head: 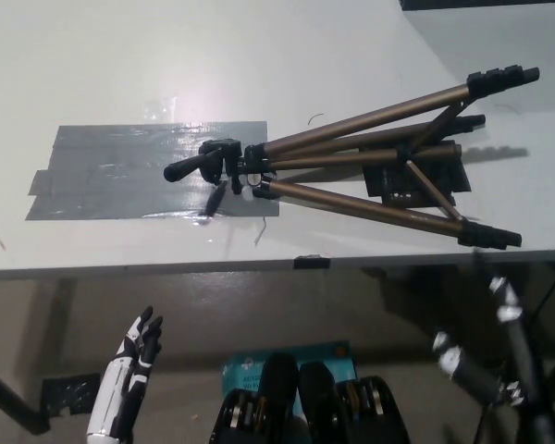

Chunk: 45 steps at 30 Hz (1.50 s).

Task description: A tripod is kept on the middle of the desk infront of the robot and the robot grabs one of its legs to pick it up and hands it to a person

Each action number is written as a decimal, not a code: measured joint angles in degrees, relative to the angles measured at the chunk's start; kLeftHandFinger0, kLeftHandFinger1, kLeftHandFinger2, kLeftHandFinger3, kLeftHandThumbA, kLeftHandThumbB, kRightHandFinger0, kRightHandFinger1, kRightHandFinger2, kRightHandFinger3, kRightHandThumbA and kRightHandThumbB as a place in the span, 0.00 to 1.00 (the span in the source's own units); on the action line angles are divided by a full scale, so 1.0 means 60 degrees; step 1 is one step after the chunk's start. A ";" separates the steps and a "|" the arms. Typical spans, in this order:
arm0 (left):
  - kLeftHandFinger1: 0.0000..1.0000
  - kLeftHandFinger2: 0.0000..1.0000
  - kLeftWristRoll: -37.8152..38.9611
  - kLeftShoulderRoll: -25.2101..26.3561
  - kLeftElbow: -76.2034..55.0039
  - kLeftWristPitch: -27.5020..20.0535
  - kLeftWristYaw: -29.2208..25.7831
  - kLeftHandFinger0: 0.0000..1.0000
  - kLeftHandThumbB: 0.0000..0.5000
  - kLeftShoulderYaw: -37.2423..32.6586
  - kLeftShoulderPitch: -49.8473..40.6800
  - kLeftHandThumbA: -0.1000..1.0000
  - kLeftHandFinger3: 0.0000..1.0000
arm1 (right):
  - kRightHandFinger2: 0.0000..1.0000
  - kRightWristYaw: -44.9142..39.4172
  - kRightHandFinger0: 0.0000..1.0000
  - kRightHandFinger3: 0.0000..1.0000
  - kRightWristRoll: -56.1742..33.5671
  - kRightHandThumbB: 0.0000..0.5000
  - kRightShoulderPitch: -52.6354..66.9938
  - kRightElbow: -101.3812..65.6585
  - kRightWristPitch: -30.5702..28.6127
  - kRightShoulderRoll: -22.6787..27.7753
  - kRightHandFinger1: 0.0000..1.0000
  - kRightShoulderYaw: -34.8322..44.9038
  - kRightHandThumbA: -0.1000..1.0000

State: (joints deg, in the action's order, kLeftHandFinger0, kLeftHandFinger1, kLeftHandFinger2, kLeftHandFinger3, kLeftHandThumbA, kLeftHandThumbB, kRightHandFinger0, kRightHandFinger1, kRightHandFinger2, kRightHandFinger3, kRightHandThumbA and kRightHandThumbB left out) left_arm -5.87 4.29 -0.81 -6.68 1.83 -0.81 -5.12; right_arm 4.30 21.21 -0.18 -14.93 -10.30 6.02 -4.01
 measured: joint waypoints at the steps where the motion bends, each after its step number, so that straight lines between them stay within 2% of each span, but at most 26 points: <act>1: 1.00 1.00 -0.0005 0.0000 0.0000 -0.0007 0.0000 1.00 0.13 0.0004 -0.0007 0.95 1.00 | 1.00 -0.0013 1.00 1.00 0.0214 0.50 -0.0407 -0.0254 0.0025 0.0133 1.00 0.0027 0.74; 3: 1.00 1.00 -0.0015 -0.0001 -0.0001 -0.0017 0.0000 1.00 0.12 0.0008 -0.0005 0.95 1.00 | 1.00 -0.0074 1.00 1.00 0.0553 0.54 -0.1055 -0.0535 0.0126 0.0373 1.00 0.0053 0.77; 6: 1.00 1.00 -0.0018 0.0010 0.0000 -0.0028 0.0000 1.00 0.13 0.0032 0.0000 0.95 1.00 | 1.00 -0.0279 1.00 1.00 0.1172 0.58 -0.2405 -0.0674 0.0409 0.0784 1.00 0.0044 0.90; 7: 1.00 1.00 -0.0019 0.0015 0.0000 -0.0028 0.0000 1.00 0.13 0.0036 0.0001 0.95 1.00 | 1.00 -0.0320 1.00 1.00 0.1318 0.57 -0.2676 -0.0660 0.0480 0.0861 1.00 0.0036 0.91; 8: 1.00 1.00 -0.0020 0.0023 0.0000 -0.0027 0.0000 1.00 0.14 0.0040 0.0000 0.96 1.00 | 1.00 -0.0386 1.00 1.00 0.1525 0.63 -0.3076 -0.0616 0.0578 0.0971 1.00 0.0004 0.98; 9: 1.00 1.00 -0.0023 0.0029 0.0000 -0.0028 0.0000 1.00 0.14 0.0040 0.0001 0.96 1.00 | 1.00 -0.0502 1.00 1.00 0.1800 0.65 -0.3554 -0.0557 0.0721 0.1086 1.00 -0.0054 1.00; 14: 1.00 1.00 -0.0044 0.0042 -0.0002 -0.0025 0.0000 1.00 0.13 0.0051 -0.0019 0.96 1.00 | 1.00 -0.0898 1.00 1.00 0.2749 0.75 -0.4423 -0.0125 0.1216 0.1261 1.00 -0.0492 1.00; 18: 1.00 1.00 -0.0059 0.0070 -0.0001 -0.0027 0.0001 1.00 0.12 0.0061 -0.0044 0.95 1.00 | 1.00 -0.1162 1.00 1.00 0.3312 0.75 -0.4881 0.0389 0.1520 0.1282 1.00 -0.0854 1.00; 23: 1.00 1.00 -0.0065 0.0087 -0.0077 -0.0028 0.0005 1.00 0.15 0.0060 -0.0089 0.95 1.00 | 1.00 -0.1850 1.00 1.00 0.4399 0.84 -0.6234 0.1937 0.2084 0.1465 1.00 -0.1772 1.00; 27: 1.00 1.00 -0.0068 0.0092 -0.0238 -0.0035 0.0004 1.00 0.14 0.0059 -0.0110 0.97 1.00 | 1.00 -0.2242 1.00 1.00 0.4832 0.91 -0.6997 0.2747 0.2318 0.1527 1.00 -0.2269 1.00; 29: 1.00 1.00 -0.0079 0.0093 -0.0240 -0.0034 0.0004 1.00 0.13 0.0054 -0.0092 0.95 1.00 | 1.00 -0.2411 1.00 1.00 0.4949 0.92 -0.7195 0.3114 0.2402 0.1558 1.00 -0.2433 1.00; 38: 1.00 1.00 -0.0076 0.0107 -0.0275 -0.0020 0.0014 1.00 0.16 0.0041 0.0179 0.97 1.00 | 1.00 -0.2613 1.00 1.00 0.5190 0.82 -0.8052 0.4601 0.2571 0.1632 1.00 -0.2744 1.00; 40: 1.00 1.00 -0.0072 0.0127 -0.0419 -0.0021 0.0016 1.00 0.12 0.0047 0.0041 0.97 1.00 | 1.00 -0.2611 1.00 1.00 0.5203 0.85 -0.8166 0.4881 0.2588 0.1618 1.00 -0.2811 1.00; 45: 1.00 1.00 0.0011 0.0130 -0.0357 0.0015 0.0017 1.00 0.15 0.0110 0.0016 0.95 1.00 | 1.00 -0.2600 1.00 1.00 0.5201 0.86 -0.8611 0.6183 0.2573 0.1628 1.00 -0.2974 1.00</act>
State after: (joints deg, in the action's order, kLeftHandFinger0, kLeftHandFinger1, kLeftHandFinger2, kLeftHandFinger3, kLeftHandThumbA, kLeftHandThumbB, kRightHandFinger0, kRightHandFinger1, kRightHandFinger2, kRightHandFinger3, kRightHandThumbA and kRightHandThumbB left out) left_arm -5.81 5.06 -2.96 -6.59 1.93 -0.15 -5.03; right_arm -11.30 52.42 -51.85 22.16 5.14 15.79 -21.85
